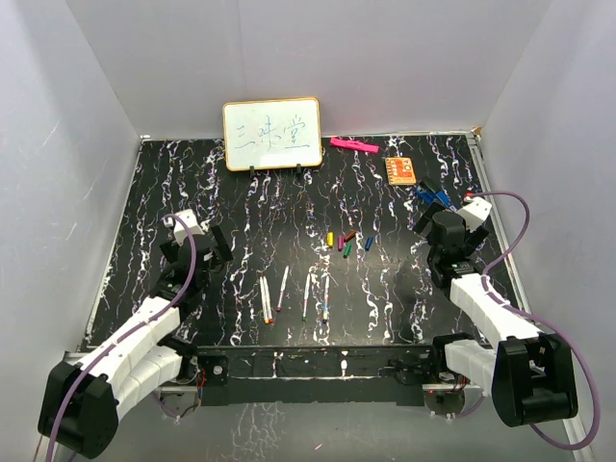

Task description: Insert the pens into the pen caps

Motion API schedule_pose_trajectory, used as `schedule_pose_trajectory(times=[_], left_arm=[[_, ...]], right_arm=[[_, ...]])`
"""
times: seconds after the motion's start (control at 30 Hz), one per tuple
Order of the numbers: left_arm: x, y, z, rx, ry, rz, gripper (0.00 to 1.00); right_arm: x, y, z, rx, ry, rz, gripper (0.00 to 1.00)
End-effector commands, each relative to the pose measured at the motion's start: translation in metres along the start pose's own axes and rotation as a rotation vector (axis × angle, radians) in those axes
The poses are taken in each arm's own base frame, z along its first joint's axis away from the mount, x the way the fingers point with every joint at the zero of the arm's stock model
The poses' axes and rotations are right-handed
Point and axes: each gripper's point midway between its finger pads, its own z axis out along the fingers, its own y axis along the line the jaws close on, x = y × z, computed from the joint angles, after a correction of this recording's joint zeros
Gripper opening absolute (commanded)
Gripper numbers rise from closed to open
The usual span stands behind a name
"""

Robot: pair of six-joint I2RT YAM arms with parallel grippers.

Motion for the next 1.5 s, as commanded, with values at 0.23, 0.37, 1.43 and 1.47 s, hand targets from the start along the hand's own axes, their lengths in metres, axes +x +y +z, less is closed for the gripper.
schedule_pose_trajectory(times=[0.23, 0.37, 1.43, 1.47], left_arm=[[-0.003, 0.007, -0.004, -0.039, -0.011, -0.018, 0.99], [-0.005, 0.006, -0.003, -0.037, -0.016, -0.023, 0.99], [0.072, -0.059, -0.083, 0.087, 0.354, 0.136, 0.99], [0.075, -0.058, -0.086, 0.075, 0.368, 0.149, 0.99]], right_arm=[[-0.025, 0.011, 0.0, -0.021, -0.064, 0.046, 0.98], [-0.024, 0.011, 0.0, -0.02, -0.062, 0.045, 0.98], [-0.001, 0.019, 0.008, 0.149, 0.152, 0.146, 0.98], [-0.002, 0.019, 0.006, 0.146, 0.141, 0.146, 0.98]])
